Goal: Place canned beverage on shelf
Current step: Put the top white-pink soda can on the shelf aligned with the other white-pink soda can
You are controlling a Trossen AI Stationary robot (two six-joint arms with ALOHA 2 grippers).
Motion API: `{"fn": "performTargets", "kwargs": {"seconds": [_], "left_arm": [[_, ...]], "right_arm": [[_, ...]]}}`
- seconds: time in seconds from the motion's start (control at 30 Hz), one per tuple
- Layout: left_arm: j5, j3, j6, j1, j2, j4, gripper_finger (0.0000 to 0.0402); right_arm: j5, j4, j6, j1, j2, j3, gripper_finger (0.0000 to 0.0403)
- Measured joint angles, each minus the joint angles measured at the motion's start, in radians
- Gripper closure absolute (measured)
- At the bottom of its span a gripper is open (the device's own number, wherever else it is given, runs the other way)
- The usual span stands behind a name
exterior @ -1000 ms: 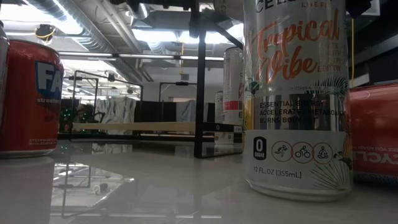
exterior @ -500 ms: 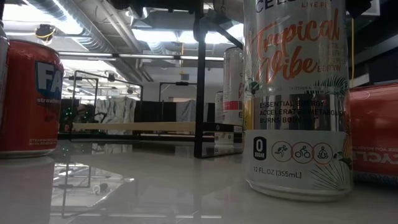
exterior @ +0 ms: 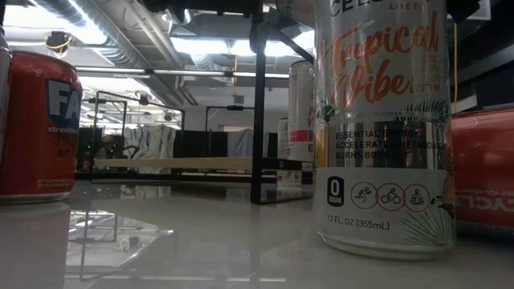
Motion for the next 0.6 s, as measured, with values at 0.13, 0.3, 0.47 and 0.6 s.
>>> {"fn": "performTargets", "kwargs": {"seconds": [0.13, 0.3, 0.47, 0.6], "left_arm": [[0.000, 0.000, 0.000, 0.000, 0.000, 0.000, 0.0160], [-0.003, 0.000, 0.000, 0.000, 0.000, 0.000, 0.0160], [-0.003, 0.000, 0.004, 0.000, 0.000, -0.006, 0.0160], [-0.001, -0.001, 0.004, -0.001, 0.000, -0.004, 0.0160]], "right_arm": [[0.000, 0.000, 0.000, 0.000, 0.000, 0.000, 0.0149], [-0.001, 0.000, 0.004, 0.000, 0.000, 0.000, 0.0123], [-0.006, 0.006, 0.007, -0.001, -0.001, 0.002, 0.0083], [-0.007, 0.004, 0.007, -0.001, -0.001, 0.002, 0.0060]]}}
